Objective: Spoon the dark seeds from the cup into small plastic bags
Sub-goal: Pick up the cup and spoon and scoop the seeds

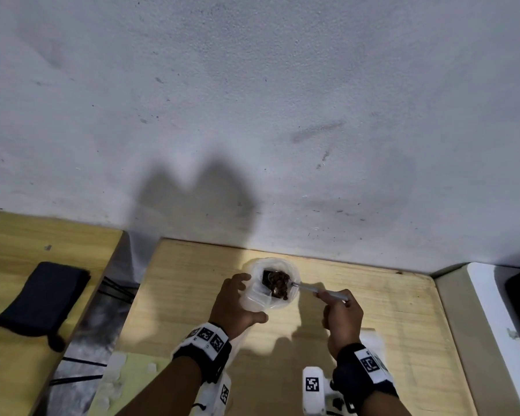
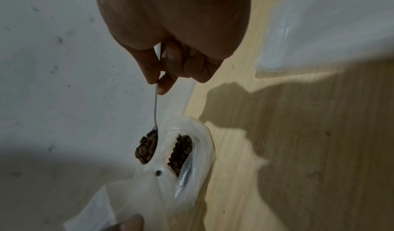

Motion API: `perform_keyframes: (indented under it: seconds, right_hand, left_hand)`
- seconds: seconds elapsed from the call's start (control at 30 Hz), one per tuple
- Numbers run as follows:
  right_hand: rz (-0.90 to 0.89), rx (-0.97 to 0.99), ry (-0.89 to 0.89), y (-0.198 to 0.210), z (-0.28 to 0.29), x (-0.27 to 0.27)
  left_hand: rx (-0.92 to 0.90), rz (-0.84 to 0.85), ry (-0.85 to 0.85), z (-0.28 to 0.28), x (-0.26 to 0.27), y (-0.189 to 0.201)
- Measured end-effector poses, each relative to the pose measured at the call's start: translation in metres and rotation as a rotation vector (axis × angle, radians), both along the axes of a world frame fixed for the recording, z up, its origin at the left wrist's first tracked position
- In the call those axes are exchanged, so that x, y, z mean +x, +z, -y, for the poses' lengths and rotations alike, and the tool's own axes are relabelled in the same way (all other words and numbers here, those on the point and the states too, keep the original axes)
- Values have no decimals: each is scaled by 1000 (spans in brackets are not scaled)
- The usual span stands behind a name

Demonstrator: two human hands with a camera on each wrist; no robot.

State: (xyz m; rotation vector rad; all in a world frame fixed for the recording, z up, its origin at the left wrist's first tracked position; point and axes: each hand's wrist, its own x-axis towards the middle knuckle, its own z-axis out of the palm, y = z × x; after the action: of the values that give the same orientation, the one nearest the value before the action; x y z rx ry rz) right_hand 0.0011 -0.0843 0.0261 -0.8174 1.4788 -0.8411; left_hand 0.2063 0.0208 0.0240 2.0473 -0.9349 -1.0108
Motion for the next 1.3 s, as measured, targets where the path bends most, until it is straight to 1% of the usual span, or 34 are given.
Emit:
perform_keyframes:
  seconds: [0.17,0.33,0.67,0.83,0.97,1.03,1.1,1.17,1.23,1.3]
  right_hand:
    - [71,-58,61,7,-6,-15]
    - [77,-147,119,7,-18,-27]
    - [-40,-308,225,19,-35,-29]
    - [-90,-390,331,23,-38,-21]
    - [-107,-457,409,30,-39,-14]
    - [-106,-468,380,32,-37,-11]
    - [-109,-472,309,33,-32,-9]
    - [-94,-438,190,32,-25,-9]
    - [-60,-356,45,28,-17,-10]
    - [-61,-278,-59,25,-11,-10]
  left_hand:
    - [3,42,-48,-4,-8,-1]
    - [-9,53,-64,-4,-15,-1]
    - [15,55,-73,-2,-22,-1]
    - [21,57,-53,-1,-23,-2]
    - [27,62,-73,1,-23,-2]
    - [21,54,-64,0,-23,-2]
    - [14,46,-58,-1,-23,-1]
    - [15,48,-64,-2,-22,0]
    - [14,50,-68,-3,-21,2]
    - [4,43,-62,-5,-21,4]
